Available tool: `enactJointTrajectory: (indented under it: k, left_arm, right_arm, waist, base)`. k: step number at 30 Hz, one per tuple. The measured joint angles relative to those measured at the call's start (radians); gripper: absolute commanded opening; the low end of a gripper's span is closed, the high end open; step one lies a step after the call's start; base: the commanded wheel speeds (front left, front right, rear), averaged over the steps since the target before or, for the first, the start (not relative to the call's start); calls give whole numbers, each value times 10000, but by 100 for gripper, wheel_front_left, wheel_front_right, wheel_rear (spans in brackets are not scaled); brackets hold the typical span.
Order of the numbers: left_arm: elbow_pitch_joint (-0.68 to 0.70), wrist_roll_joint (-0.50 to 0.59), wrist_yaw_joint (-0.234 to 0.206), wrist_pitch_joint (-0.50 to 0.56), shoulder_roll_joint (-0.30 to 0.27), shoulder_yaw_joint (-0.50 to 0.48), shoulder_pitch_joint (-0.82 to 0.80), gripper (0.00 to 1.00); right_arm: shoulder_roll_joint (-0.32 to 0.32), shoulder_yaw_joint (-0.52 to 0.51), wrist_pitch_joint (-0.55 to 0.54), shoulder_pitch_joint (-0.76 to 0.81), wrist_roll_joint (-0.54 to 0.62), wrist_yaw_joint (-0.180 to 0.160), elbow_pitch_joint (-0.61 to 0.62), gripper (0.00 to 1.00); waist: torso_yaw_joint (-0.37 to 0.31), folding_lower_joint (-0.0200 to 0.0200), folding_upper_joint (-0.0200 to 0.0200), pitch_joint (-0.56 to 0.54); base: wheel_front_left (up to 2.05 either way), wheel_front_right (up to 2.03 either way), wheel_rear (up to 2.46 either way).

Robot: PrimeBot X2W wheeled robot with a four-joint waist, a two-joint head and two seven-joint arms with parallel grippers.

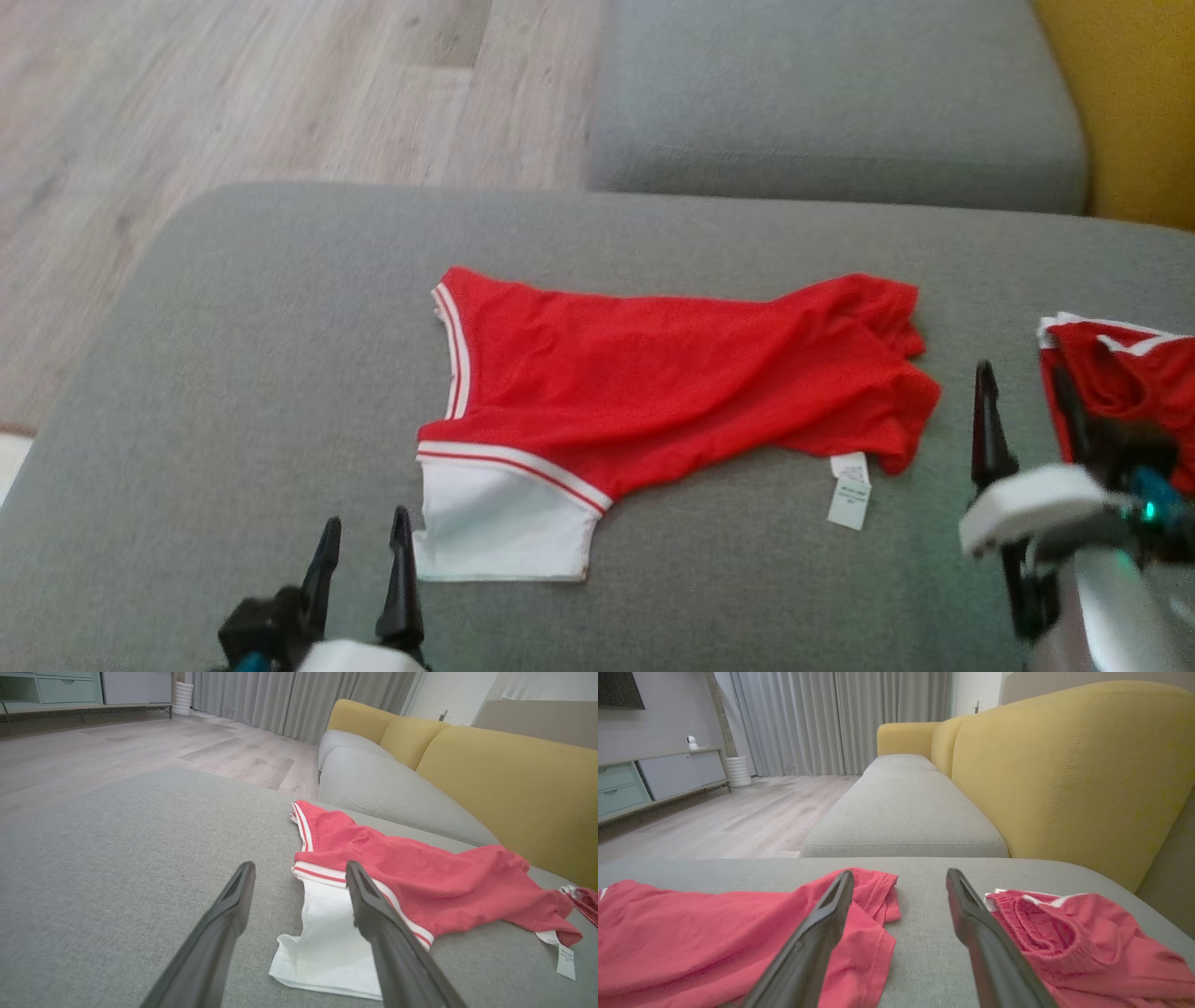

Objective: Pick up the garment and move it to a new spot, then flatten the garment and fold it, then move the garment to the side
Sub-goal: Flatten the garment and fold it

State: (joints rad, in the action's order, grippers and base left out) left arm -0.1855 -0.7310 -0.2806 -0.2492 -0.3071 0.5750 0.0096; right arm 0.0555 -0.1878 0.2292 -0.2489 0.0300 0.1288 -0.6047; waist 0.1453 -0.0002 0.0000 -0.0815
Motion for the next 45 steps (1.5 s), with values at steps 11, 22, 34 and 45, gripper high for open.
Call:
enactJointTrajectory:
  k: [11,22,34,45]
  left_arm:
    - [48,251,2,0,35,-244,823,100]
    - [297,372,-10,2,-19,-257,1001,100]
    - [441,372,-107,102,-138,-245,1001,100]
    - [146,456,63,834,-326,104,776,100]
  right_arm:
    - [-115,1375,-608,3203,-1649,0,3141,100]
    - [-123,1551,-982,4035,-2006,0,4044,100]
    - [-125,1570,-1053,4051,-2151,0,4075,100]
    - [-125,1749,-1062,4048,-2151,0,4071,100]
  waist:
    - [-360,0,0,-596]
    - [-280,2,0,-692]
    - [-191,2,0,-622]
    - [-258,2,0,-266]
  base:
    - [0,0,0]
    - [0,0,0]
    - [0,0,0]
    - [0,0,0]
